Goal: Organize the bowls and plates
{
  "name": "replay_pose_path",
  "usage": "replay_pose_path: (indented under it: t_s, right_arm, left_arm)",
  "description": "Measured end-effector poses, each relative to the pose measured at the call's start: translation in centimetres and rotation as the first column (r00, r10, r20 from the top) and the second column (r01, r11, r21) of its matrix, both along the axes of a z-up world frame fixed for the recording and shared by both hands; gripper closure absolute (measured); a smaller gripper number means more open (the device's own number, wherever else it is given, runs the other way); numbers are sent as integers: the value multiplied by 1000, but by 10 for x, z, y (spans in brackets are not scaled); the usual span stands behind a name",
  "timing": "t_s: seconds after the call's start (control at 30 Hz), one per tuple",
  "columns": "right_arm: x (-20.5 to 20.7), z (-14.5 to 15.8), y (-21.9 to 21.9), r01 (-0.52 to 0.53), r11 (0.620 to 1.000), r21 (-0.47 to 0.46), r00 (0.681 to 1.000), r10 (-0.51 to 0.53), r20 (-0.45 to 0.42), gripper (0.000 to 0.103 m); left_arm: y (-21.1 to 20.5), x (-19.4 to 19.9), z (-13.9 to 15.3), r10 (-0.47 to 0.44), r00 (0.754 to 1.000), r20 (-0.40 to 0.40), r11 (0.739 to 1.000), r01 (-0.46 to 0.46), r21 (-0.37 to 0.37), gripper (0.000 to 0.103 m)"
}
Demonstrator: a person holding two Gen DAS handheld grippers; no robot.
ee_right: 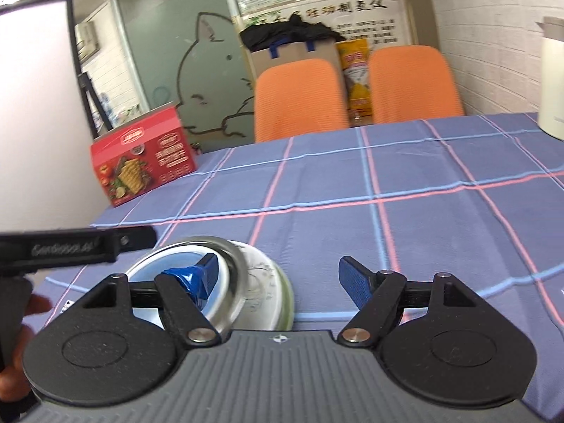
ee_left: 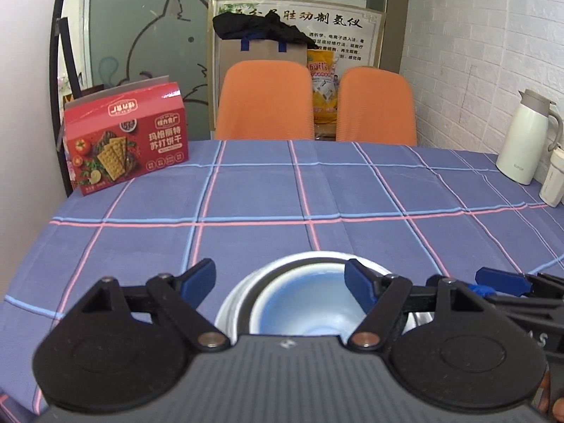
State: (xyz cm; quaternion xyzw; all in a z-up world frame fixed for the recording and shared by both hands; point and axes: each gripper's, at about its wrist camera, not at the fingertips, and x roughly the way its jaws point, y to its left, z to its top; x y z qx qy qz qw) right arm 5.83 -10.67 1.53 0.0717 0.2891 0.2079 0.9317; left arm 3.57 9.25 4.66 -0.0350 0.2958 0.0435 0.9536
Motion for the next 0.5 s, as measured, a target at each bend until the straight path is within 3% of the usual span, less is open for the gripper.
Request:
replay_pose_path:
  t_s: [0.33, 0.5]
  right_arm:
    - [-32, -6, -36, 102, 995, 21, 995, -103, 19, 41]
    - [-56, -17, -47, 105, 993, 44, 994, -106, 17, 40]
  left_arm:
    - [-37, -70, -2, -5, 998, 56, 999, 3, 44, 29]
    - [-47, -101, -21, -19, 999, 28, 999, 18, 31, 29]
